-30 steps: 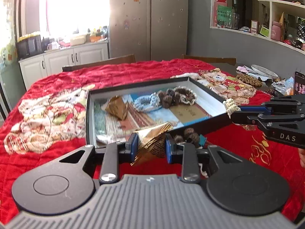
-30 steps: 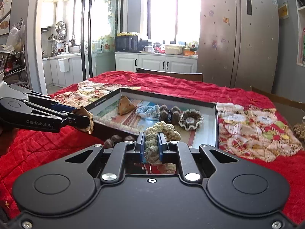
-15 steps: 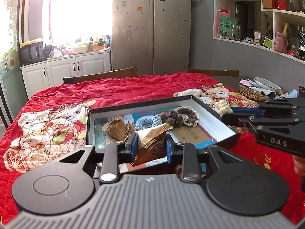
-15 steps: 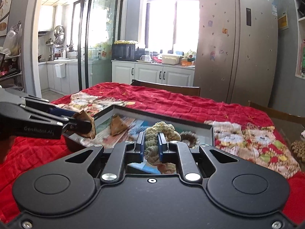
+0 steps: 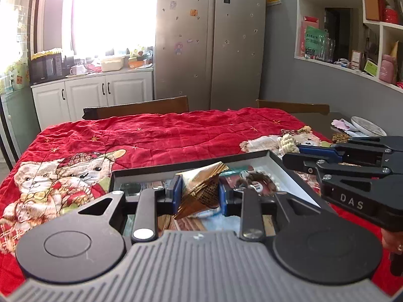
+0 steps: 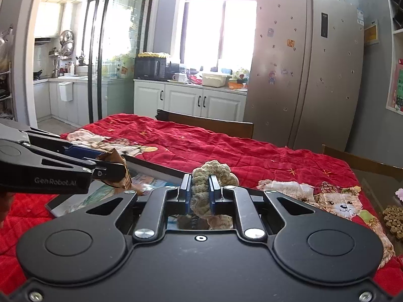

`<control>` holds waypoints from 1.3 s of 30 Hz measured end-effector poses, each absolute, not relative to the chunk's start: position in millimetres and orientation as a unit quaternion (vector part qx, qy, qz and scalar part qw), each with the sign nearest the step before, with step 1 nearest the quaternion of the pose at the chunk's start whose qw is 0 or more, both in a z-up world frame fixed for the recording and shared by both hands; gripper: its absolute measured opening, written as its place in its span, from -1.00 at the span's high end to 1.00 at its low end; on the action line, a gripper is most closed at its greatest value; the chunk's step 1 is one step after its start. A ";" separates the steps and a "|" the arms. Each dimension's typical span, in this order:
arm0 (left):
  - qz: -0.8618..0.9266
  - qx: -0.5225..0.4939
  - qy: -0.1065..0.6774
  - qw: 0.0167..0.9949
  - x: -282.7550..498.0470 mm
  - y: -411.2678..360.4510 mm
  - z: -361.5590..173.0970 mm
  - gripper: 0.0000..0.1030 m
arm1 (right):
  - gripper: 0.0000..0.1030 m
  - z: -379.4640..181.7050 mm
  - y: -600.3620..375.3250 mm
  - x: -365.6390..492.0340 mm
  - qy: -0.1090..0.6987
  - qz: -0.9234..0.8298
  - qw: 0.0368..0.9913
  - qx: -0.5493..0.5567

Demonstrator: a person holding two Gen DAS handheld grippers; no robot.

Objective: Organize objects
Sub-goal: 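Lower the paper packet and crochet scrunchie into the box with both tools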

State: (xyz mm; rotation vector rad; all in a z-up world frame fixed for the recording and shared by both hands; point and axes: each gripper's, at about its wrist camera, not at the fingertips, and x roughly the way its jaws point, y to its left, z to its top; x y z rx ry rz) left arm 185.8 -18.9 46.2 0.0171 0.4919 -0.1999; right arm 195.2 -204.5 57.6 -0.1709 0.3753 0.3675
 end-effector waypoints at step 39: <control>-0.076 0.000 0.311 0.947 267.6 -24.0 -19.6 0.33 | 0.73 -26.0 -207.6 287.8 0.265 0.141 0.952 -0.060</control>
